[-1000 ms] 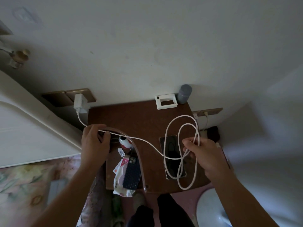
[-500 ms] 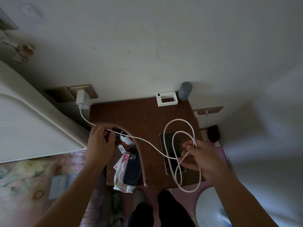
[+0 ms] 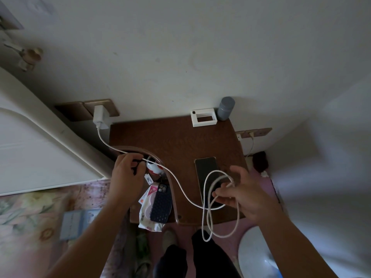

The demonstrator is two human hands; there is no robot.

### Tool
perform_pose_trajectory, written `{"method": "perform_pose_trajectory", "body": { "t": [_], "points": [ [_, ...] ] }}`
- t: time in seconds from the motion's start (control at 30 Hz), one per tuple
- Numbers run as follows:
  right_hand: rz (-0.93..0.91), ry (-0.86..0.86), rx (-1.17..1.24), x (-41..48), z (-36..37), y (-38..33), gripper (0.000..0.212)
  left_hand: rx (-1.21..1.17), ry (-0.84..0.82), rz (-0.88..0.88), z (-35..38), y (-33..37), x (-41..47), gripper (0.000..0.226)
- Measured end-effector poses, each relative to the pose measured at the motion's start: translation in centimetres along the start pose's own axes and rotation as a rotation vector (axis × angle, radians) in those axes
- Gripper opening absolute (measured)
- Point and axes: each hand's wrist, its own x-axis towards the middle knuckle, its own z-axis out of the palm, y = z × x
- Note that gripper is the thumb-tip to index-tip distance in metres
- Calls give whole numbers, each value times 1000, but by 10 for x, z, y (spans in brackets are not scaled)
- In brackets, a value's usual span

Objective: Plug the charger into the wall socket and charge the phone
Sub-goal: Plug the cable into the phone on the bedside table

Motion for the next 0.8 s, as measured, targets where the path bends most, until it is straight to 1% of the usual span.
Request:
{"method": "perform_pose_trajectory", "body": {
  "t": [0.07,0.13,0.17,0.23,0.27,0.4,0.43,0.5,0.53,0.6,0.63,0.67,0.73,0.77,0.8],
  "points": [
    [-93,72,-47,0,0,4,81,0,3,-3,1,1,-2,20],
    [-200,174,-100,1,-1,8,76,2,-5,-3,2,0,-3,21],
    [-244,202,-114,1,-1,9,66,0,-10,-3,2,0,-4,21],
    [-303,192,-139,3,-2,12,38,-7,-16,-3,3,-1,-5,21],
    [-318,184,-162,5,-2,15,27,-10,-18,-3,3,-2,-5,20],
    [-298,233,-235,19,2,20,9,-5,-25,4,6,-2,-7,19],
    [-275,246,-275,23,3,20,9,-9,-26,3,7,-2,-8,19],
    [-232,235,-438,30,2,19,15,-7,-26,5,7,-3,-8,19],
    [-205,198,-499,31,1,19,23,-2,-24,6,7,-3,-9,19],
    [-133,106,-544,32,0,17,48,-1,-21,3,6,-4,-9,18],
    [-112,64,-569,30,0,15,57,-3,-21,1,6,-4,-9,18],
    [-120,41,-623,28,0,14,63,-4,-24,-1,6,-5,-9,18],
    [-217,52,-805,25,-2,11,69,-3,-30,-2,7,-5,-8,18],
    [-286,76,-868,24,-2,11,67,-1,-33,-3,8,-5,-8,19],
    [-350,111,-900,22,-1,10,60,2,-35,-5,8,-5,-8,19]
  ]
}}
